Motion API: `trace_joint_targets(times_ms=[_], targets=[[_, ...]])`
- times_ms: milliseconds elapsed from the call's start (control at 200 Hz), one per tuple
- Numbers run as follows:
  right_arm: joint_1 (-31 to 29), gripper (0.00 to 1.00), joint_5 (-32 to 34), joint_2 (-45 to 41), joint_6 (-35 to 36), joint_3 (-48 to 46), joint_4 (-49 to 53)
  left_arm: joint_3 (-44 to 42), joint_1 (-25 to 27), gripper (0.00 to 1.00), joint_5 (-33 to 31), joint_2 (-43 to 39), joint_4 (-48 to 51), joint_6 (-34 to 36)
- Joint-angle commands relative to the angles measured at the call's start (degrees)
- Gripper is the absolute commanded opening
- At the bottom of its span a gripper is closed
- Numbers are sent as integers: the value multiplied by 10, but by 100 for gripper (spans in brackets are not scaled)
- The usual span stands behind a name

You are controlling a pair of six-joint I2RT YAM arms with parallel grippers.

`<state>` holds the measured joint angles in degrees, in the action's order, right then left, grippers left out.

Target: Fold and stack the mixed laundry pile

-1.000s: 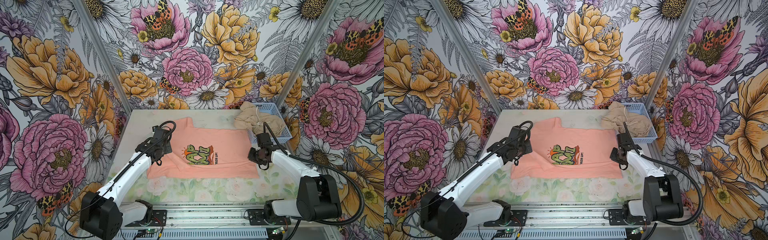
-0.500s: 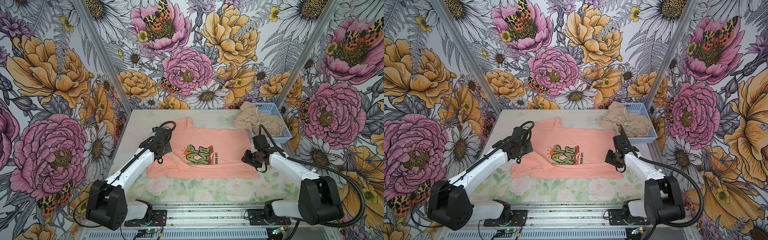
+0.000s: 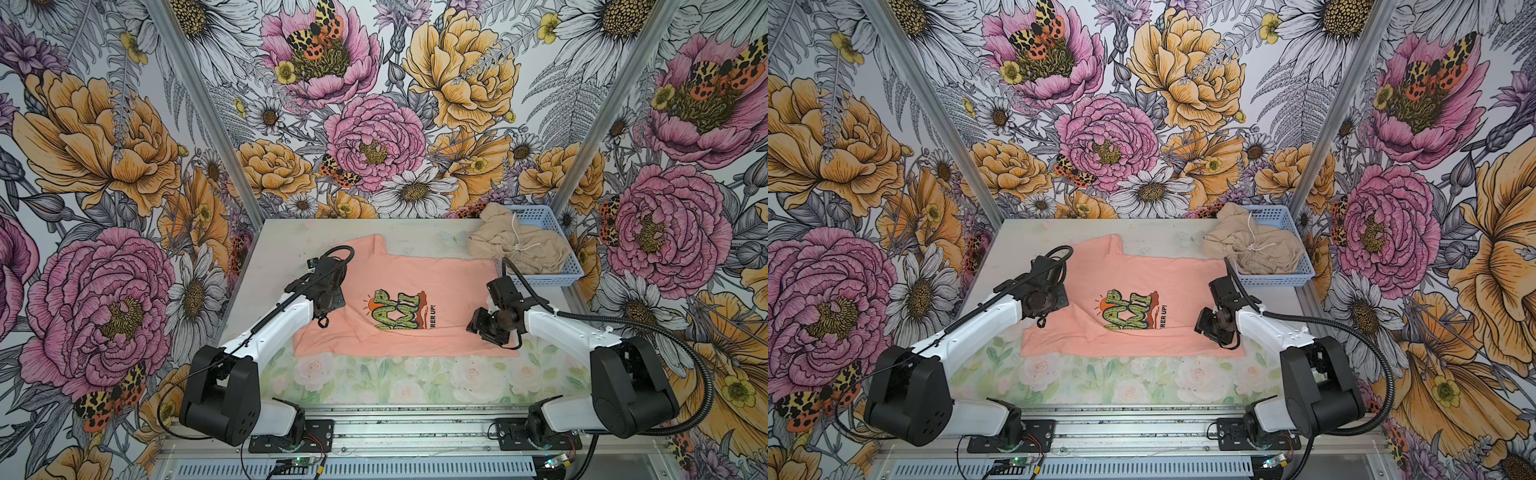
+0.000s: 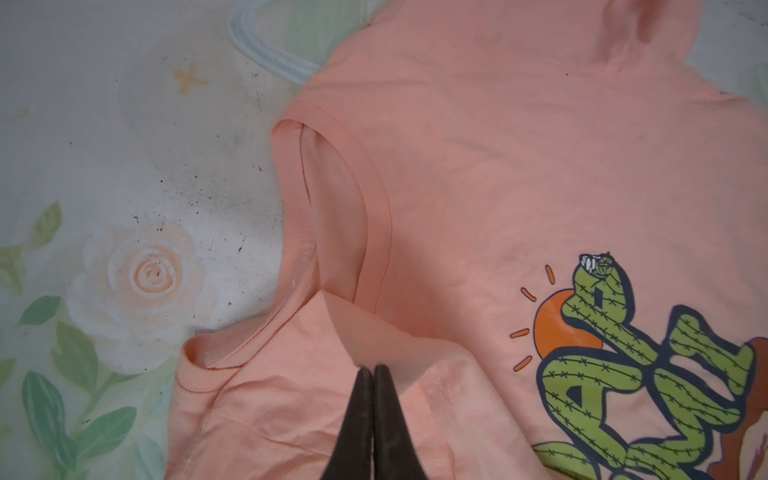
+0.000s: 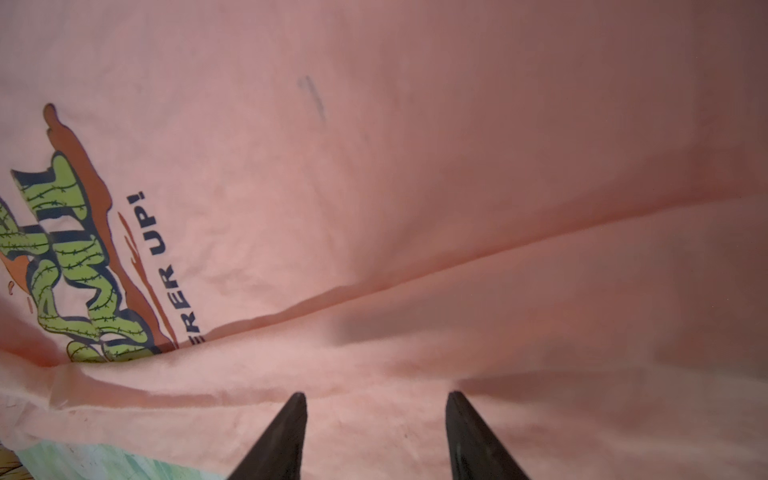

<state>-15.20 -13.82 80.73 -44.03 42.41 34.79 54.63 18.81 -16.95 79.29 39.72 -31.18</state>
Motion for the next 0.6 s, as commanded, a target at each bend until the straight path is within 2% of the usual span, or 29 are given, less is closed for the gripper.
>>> trace_joint_targets(times_ms=[0,595], targets=[[-3,56,-4,7,-26,-5,-27,-8,-6,0,-12,0,-20,-10],[-3,57,20,38,-77,27,-65,-13,-9,0,-4,-7,-23,-10]])
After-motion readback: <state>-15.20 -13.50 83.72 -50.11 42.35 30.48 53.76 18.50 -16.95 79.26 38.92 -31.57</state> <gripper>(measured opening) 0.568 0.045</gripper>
